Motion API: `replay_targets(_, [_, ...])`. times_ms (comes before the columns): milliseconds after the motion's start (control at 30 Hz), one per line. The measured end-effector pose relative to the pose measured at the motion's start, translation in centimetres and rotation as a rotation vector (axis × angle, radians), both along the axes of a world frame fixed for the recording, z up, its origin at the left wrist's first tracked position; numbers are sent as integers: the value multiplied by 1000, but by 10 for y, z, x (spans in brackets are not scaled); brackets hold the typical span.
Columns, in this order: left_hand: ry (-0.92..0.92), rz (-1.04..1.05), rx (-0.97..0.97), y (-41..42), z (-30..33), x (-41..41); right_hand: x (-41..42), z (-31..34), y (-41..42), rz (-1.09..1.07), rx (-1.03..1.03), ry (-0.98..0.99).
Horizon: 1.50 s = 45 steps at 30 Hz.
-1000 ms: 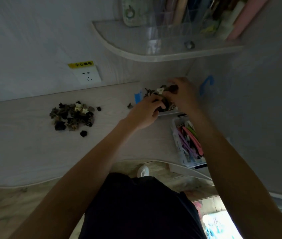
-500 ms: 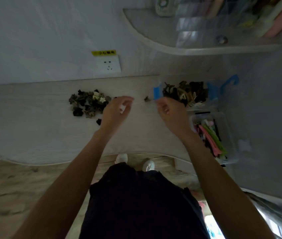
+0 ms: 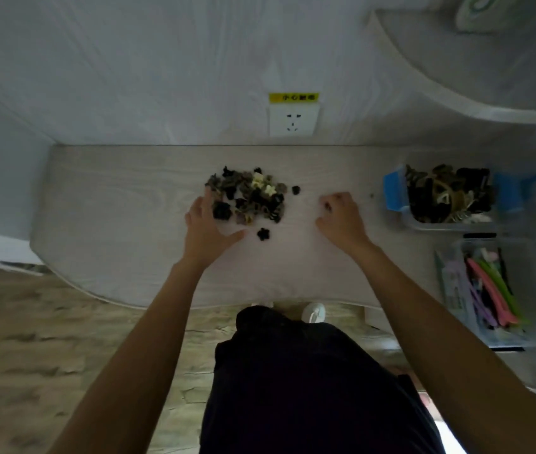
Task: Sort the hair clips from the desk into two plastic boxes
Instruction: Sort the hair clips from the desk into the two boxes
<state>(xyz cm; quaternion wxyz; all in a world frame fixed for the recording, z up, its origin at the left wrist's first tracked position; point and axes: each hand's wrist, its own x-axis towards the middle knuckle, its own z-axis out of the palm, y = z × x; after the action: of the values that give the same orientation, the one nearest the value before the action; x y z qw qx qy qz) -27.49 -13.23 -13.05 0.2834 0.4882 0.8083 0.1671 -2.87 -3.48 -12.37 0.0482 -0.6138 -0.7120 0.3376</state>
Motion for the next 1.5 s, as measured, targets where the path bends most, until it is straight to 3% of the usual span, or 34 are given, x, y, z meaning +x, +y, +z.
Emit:
replay_targets(133, [3,-169,30,6,-3,-6,-40,7,-47,111,-123,164])
replay_targets(233, [4,-245,1,4,-1,2,-64,2,-66,118,-61,122])
replay_targets(367, [-49,-234,22,2,2,15,-87,5,-63,51,-4,118])
replay_targets(600, [-177,-185,53,3,10,19,-88,5,-54,137,-18,81])
replay_targets(1033, [-366,-151,50,1,17,25,-82,17,-58,-34,-198,438])
replay_targets(1300, [-547,-180,170,14,52,68,-21,59,-57,-95,-42,582])
replay_targets(1500, [-636,-388,278,63,94,169,82,95,-40,-310,88,626])
